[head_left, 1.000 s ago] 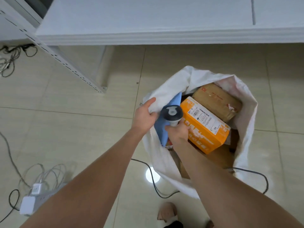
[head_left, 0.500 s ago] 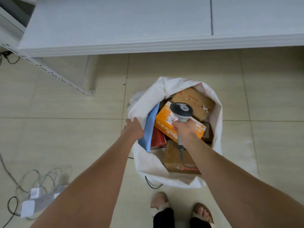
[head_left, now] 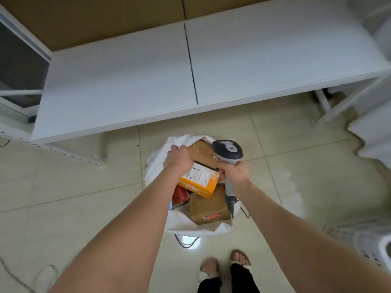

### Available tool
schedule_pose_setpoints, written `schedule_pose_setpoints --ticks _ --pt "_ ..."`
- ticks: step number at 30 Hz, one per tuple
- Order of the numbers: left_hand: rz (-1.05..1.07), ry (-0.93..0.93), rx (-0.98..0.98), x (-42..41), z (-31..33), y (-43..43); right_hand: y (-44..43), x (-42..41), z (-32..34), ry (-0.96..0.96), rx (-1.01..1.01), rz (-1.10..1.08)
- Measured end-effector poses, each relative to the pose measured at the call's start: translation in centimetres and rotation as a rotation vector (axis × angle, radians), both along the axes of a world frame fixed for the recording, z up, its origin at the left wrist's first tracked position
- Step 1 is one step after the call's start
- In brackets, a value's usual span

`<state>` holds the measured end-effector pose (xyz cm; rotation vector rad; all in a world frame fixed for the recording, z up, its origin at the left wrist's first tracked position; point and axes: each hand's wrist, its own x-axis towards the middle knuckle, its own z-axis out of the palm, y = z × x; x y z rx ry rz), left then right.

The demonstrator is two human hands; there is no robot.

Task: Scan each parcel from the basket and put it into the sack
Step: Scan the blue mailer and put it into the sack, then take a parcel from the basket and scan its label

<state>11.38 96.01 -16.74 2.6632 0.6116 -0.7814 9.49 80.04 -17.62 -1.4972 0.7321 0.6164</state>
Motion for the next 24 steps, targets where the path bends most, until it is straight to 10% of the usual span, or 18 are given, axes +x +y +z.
schedule_pose_setpoints --ticks 24 --pt "-0.846 -0.108 -0.138 -10.5 15.1 -42.5 -34.9 -23.2 18.2 -0.108 0.099 -0.924"
